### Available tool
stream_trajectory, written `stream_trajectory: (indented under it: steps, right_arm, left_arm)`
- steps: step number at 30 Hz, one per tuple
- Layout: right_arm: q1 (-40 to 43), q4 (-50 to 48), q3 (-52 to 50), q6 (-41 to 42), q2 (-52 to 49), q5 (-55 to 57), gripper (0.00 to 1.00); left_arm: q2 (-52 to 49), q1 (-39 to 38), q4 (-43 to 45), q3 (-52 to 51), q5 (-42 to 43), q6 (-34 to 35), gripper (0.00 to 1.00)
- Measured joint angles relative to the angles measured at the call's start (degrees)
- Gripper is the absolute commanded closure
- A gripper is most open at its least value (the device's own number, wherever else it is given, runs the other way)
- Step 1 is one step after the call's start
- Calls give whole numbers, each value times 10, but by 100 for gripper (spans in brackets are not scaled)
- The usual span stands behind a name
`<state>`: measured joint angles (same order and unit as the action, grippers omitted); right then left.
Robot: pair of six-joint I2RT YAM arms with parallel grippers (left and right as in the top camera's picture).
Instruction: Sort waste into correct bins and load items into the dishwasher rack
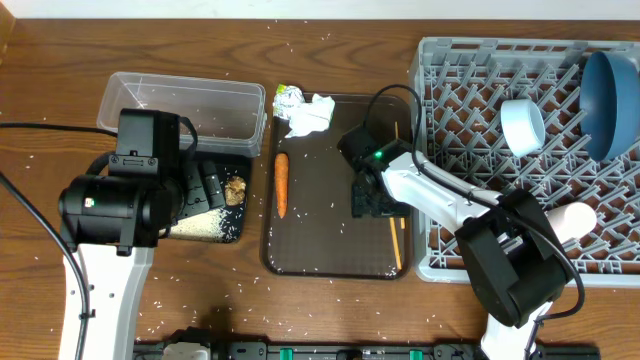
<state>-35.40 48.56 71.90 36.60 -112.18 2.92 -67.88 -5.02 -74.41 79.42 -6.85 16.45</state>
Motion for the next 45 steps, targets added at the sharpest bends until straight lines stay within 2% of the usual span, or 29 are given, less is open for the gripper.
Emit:
stream_trajectory:
  steps: [1,2,3,4,15,20,26,30,33,37,38,39,41,45]
  right_arm:
    - [0,-2,0,-2,-1,-3,61]
    - [0,-4,0,-3,-1,-9,81]
    - [0,-7,0,-3,-2,-15,97]
    - [0,-9,0,-2,-2,-19,99]
    - [0,-5,5,-8,2,-22,99]
    - [13,0,8,-23,68,-24,99]
    - [87,7,30,-62,213,-21,99]
    - [169,15,35,-110,250,-16,99]
    - [223,16,34,-140,237,-12,99]
    - [246,13,34,-167,208,-10,99]
    - [246,12,34,-173,198,-10,92]
    - [245,10,34,-176,190,-11,73]
    - [243,7,34,-184,175,-14,57]
    - [232,-3,34,-192,172,-27,46]
  left_arm:
    - [0,0,0,0,0,0,2]
    - [0,0,0,0,0,0,2]
    - [0,0,0,0,0,0,2]
    - [0,0,0,0,0,0,2]
    - [0,0,0,0,0,0,2]
    - [0,0,0,0,0,0,2]
    - [0,0,0,0,0,0,2]
    - [0,0,0,0,0,0,2]
    - [0,0,0,0,0,0,2]
    - [0,0,0,0,0,0,2]
    - [0,0,0,0,0,0,2]
    - [0,0,0,0,0,0,2]
    - [0,0,0,0,0,0,2]
    - [0,0,0,0,0,0,2]
